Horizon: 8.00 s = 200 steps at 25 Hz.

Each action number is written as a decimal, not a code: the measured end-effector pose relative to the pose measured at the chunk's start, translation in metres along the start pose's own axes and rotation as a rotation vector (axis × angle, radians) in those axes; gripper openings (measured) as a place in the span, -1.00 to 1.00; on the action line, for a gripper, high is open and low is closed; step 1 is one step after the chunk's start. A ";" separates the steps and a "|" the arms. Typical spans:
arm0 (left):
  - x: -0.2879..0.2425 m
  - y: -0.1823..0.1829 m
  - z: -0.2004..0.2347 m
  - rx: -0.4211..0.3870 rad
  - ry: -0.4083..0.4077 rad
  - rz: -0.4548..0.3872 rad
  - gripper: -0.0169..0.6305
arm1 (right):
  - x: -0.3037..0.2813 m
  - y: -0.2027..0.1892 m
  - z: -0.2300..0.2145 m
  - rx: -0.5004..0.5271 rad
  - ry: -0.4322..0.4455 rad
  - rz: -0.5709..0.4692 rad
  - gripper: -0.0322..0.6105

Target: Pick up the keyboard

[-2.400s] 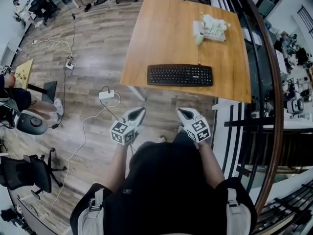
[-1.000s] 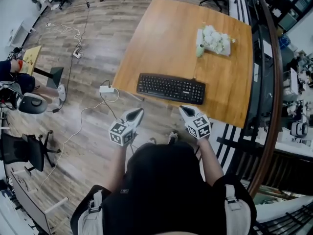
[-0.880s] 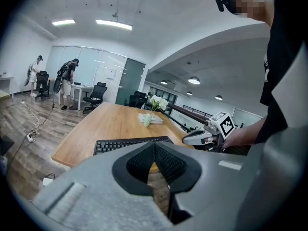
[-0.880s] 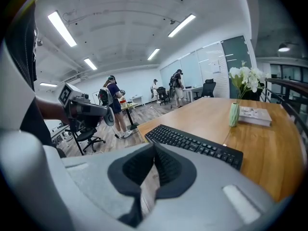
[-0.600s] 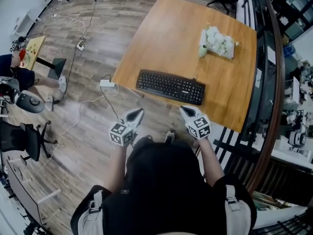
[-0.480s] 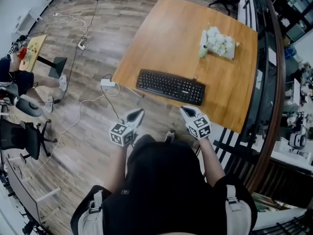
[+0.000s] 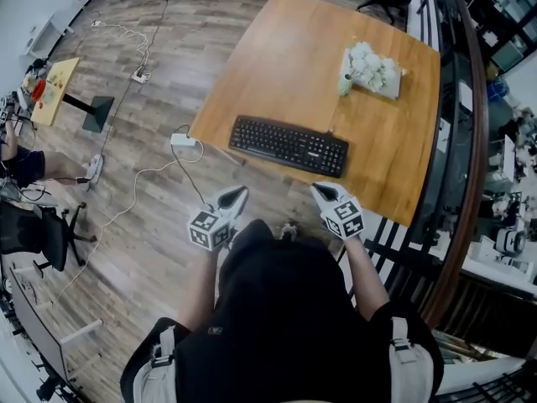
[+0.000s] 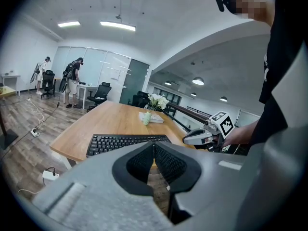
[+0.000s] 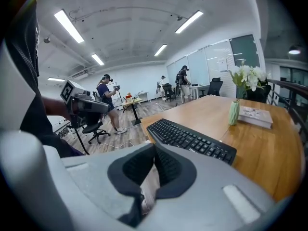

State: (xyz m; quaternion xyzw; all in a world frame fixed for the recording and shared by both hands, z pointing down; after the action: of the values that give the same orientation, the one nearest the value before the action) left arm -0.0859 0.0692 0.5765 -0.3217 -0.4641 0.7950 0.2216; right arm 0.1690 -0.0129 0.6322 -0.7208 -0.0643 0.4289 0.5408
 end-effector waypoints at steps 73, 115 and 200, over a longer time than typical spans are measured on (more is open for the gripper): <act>-0.101 0.035 0.240 0.029 -0.120 0.241 -0.89 | -0.107 0.020 -0.112 -0.197 -0.276 0.199 -0.89; -0.126 -0.045 0.326 0.306 -0.126 0.438 -0.11 | -0.121 -0.061 -0.155 -0.545 -0.422 0.401 0.00; -0.065 0.229 0.324 -0.118 -0.091 -0.169 -0.13 | -0.071 0.201 -0.161 -0.317 -0.592 -0.227 -0.01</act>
State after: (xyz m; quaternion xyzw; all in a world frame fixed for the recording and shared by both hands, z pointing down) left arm -0.2855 -0.2745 0.5124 -0.2573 -0.5453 0.7585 0.2473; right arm 0.1604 -0.2507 0.5107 -0.6285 -0.3637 0.5411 0.4242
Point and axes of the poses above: the fingertips, and each gripper's own axes: x backward along the fingers, z to its left, y out of its top, the point moved 6 cm from there along x, backward along the fingers, and after that the axes turned 15 degrees about -y, right-handed, at the moved point
